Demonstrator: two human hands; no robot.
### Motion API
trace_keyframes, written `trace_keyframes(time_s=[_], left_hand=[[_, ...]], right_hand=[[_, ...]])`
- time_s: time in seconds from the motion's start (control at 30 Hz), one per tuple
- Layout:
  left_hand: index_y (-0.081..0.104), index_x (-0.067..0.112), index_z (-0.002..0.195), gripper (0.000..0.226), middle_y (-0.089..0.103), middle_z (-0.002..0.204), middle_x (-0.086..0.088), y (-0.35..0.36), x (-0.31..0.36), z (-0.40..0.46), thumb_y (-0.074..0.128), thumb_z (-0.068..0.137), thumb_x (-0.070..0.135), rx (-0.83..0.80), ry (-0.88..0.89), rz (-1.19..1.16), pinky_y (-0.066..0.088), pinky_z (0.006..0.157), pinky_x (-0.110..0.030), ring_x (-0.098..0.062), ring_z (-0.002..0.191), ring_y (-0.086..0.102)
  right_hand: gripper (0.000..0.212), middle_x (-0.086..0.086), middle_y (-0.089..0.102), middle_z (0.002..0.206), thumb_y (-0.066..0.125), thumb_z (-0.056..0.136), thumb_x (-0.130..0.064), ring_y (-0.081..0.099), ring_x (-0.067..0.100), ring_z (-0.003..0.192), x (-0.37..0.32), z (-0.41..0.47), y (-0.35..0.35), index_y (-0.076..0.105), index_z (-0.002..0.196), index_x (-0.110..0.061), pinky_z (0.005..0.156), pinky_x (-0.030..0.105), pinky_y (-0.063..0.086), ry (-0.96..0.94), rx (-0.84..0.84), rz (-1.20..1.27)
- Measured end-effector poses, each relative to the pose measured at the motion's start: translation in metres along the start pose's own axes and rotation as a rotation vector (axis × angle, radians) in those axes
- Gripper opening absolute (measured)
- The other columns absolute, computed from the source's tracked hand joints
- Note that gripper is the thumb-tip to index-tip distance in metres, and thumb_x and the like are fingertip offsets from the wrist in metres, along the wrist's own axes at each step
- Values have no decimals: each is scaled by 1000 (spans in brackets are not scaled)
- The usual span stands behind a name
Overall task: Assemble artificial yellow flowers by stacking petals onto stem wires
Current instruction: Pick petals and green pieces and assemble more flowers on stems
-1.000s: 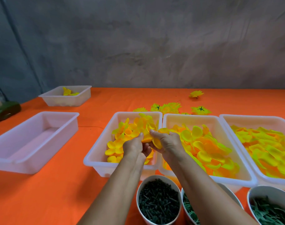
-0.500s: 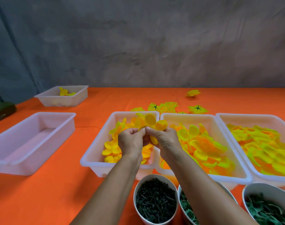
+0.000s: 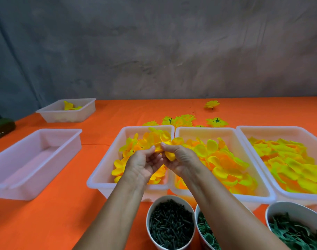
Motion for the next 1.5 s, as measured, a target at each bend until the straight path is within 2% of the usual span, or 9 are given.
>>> trace_keyframes(time_s=[0.23, 0.33, 0.47, 0.73, 0.83, 0.97, 1.13, 1.37, 1.5], left_hand=[[59, 8, 71, 17, 61, 65, -11, 0, 13, -6, 61, 87, 4, 175, 536, 737, 55, 55, -31, -21, 52, 60], [60, 8, 70, 16, 61, 61, -11, 5, 19, -10, 63, 86, 6, 148, 622, 888, 54, 58, -32, -21, 51, 60], [53, 6, 71, 21, 53, 43, -2, 5, 14, -5, 57, 90, 1, 20, 300, 490, 46, 37, -17, -4, 32, 49], [56, 2, 72, 21, 55, 47, -5, 3, 0, -7, 53, 93, 5, -76, -67, 33, 40, 34, -12, -5, 32, 47], [53, 7, 71, 21, 51, 42, 0, 2, 2, -5, 56, 92, 7, -25, 87, 192, 42, 35, -14, -5, 32, 47], [60, 17, 81, 11, 59, 68, 0, 7, 10, -5, 61, 90, 23, -19, 235, 414, 50, 53, -24, -12, 58, 58], [54, 15, 79, 15, 56, 66, -3, 3, 16, -6, 60, 90, 6, 19, 289, 402, 47, 50, -23, -10, 53, 54], [51, 9, 77, 16, 58, 73, -9, 2, 14, -6, 54, 90, -1, 51, 408, 363, 54, 47, -27, -19, 55, 60], [51, 11, 76, 18, 57, 66, -5, 4, 11, -9, 55, 87, -2, 48, 503, 462, 55, 47, -27, -15, 53, 59]], right_hand=[[13, 10, 56, 65, 65, 86, -5, 54, 19, 55, 0, -3, -3, 55, 78, -6, 52, 28, 49, -88, 73, -170], [14, 9, 56, 66, 65, 86, -4, 54, 18, 57, -4, -6, -2, 57, 75, -7, 53, 27, 50, -134, 50, -172], [16, 10, 55, 65, 66, 83, 2, 52, 19, 59, -11, -8, -2, 56, 71, -3, 54, 27, 49, -127, 25, -84], [14, 9, 55, 60, 60, 89, -5, 52, 13, 42, -4, -11, 4, 55, 76, -2, 43, 16, 48, 97, -81, 99], [14, 9, 53, 65, 60, 89, -5, 51, 13, 46, -4, -8, 2, 54, 77, -4, 42, 17, 47, 36, -37, 9], [16, 10, 51, 65, 60, 89, -4, 47, 17, 53, -1, -10, 2, 54, 74, -6, 44, 21, 46, 23, -38, -235], [18, 8, 54, 67, 67, 84, -9, 50, 17, 55, -6, -14, -3, 54, 72, -9, 54, 26, 44, -103, 14, -462], [43, 3, 58, 101, 80, 71, -25, 55, 19, 96, -24, -23, -7, 58, 105, -11, 85, 35, 44, -704, 356, -984], [19, 7, 63, 95, 73, 77, -27, 57, 25, 92, -26, -27, 3, 67, 89, -14, 79, 33, 42, -884, 327, -1155]])
Point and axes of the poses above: each hand's wrist, its own z-axis towards the middle knuckle, its own y-axis out of the palm, x = y × z, the point moved 4 cm from there along z, towards the middle knuckle
